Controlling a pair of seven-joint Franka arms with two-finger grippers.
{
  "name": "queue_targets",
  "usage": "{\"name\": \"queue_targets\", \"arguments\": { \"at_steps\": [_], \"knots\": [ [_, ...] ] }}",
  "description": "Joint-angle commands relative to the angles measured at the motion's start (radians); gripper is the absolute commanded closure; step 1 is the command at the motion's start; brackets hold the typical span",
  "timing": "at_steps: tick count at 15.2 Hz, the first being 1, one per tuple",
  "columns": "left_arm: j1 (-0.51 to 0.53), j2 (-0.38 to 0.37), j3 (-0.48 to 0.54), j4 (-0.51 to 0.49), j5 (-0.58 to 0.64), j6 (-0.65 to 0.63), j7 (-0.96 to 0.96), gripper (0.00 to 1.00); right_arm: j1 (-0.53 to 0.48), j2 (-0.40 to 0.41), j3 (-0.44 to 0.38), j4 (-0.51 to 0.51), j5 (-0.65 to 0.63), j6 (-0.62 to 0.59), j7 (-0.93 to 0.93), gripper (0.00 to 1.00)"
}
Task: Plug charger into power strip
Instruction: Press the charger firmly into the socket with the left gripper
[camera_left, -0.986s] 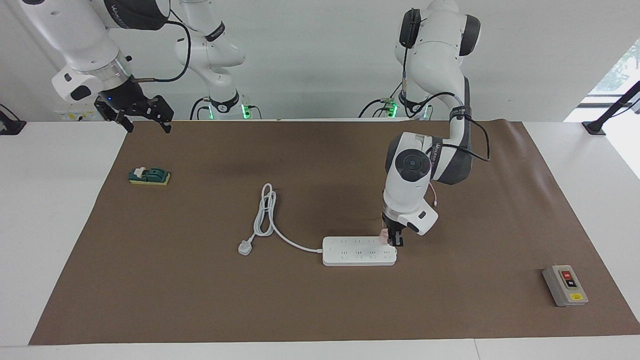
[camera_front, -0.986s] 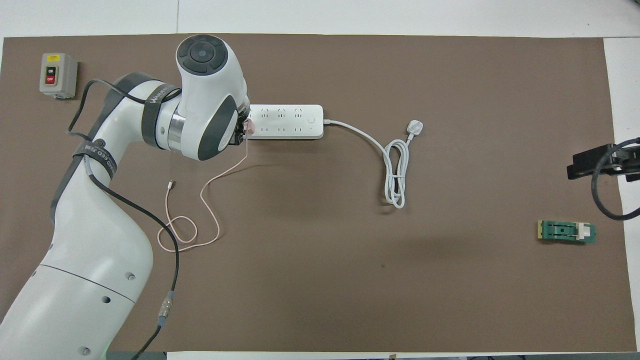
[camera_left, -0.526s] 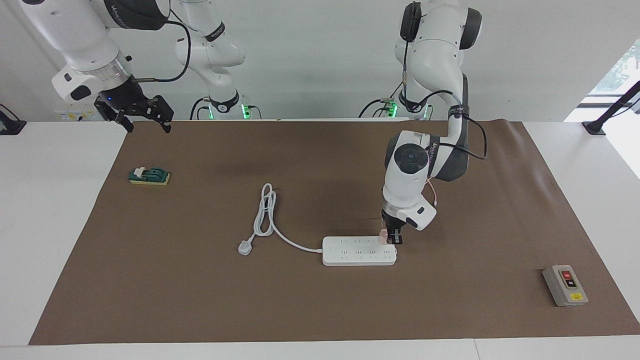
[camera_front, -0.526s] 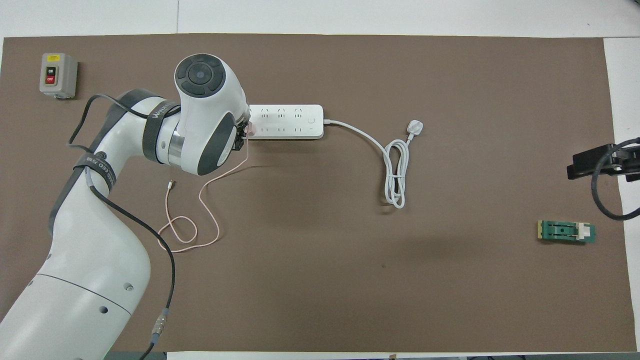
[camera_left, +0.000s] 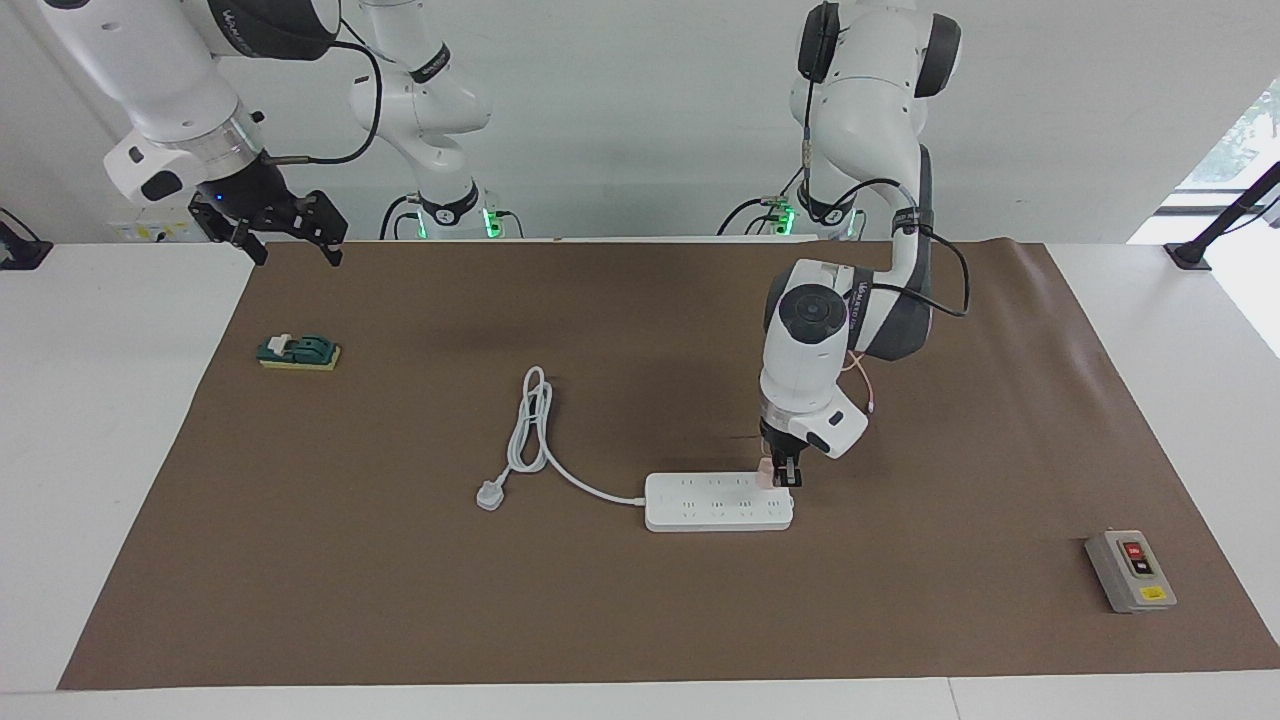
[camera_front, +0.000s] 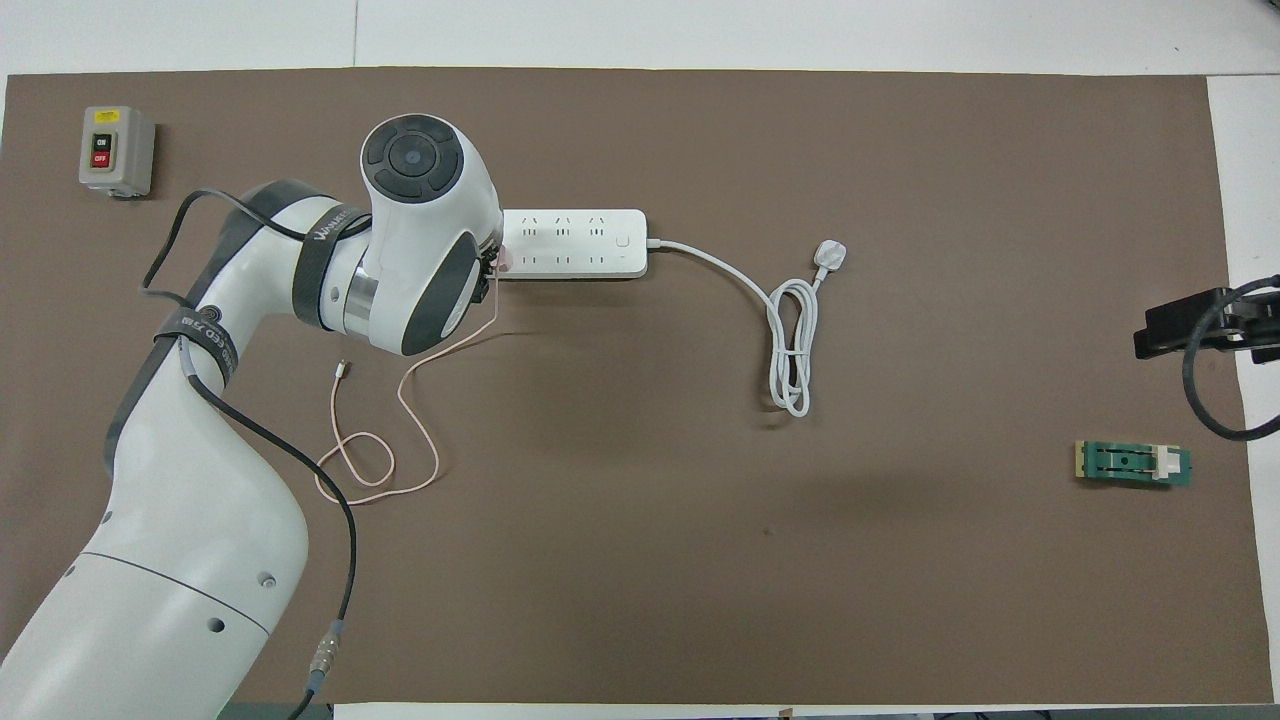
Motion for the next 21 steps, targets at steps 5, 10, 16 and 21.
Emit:
{"name": "queue_targets", "arguments": {
  "at_steps": [5,10,16,21],
  "knots": [
    [-0.015,0.044,-0.017,0.03,-0.024,-0.143,0.001,1.0,-0.005,0.001,0.0,0.007,0.002,-0.016,-0.023,0.0],
    [-0.01,0.096,-0.017,0.104,-0.032,-0.181,0.004,1.0,-0.005,0.001,0.0,0.007,0.002,-0.016,-0.023,0.0],
    [-0.01,0.096,-0.018,0.079,-0.037,-0.104,0.018,1.0,-0.005,0.001,0.0,0.007,0.002,-0.016,-0.023,0.0],
    [-0.008,0.095,-0.018,0.059,-0.035,-0.084,0.021,1.0,-0.005,0.001,0.0,0.007,0.002,-0.016,-0.023,0.0]
  ]
}}
